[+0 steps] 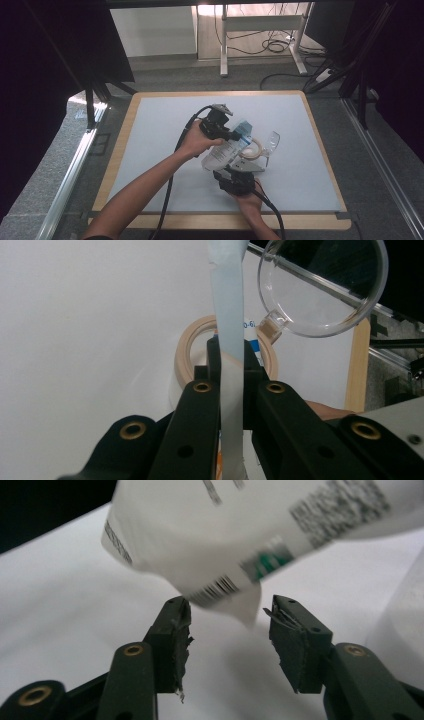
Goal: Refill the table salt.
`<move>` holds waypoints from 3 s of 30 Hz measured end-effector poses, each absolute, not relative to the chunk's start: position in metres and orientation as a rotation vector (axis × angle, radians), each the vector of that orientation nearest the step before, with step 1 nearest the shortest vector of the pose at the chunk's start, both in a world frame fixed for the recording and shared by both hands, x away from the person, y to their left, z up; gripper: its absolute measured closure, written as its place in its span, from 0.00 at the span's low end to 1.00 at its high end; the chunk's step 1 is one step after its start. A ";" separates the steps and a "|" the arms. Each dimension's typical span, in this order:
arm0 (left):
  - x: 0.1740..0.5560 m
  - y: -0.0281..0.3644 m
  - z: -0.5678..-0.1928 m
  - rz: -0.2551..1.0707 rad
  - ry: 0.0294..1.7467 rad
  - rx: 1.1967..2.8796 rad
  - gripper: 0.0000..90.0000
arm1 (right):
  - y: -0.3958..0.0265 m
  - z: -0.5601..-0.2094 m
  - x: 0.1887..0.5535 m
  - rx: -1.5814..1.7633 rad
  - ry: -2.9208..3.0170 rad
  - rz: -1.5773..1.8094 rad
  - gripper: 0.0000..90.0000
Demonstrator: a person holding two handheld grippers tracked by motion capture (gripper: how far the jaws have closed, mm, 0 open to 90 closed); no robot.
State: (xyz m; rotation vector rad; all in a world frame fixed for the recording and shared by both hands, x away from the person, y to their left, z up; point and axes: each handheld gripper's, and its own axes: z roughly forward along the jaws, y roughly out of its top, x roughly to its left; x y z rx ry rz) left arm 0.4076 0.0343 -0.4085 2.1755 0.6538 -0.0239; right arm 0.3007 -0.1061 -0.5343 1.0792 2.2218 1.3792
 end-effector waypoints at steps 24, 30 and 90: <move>0.397 0.057 -0.410 -0.005 0.651 2.067 1.00 | -0.135 -0.529 0.292 1.114 2.223 1.393 0.49; 0.394 0.070 -0.414 0.001 0.671 2.014 1.00 | -0.148 -0.527 0.288 1.118 2.194 1.406 0.48; 0.370 0.255 -0.479 0.335 0.971 1.729 0.93 | -0.174 -0.522 0.282 1.130 2.124 1.417 0.47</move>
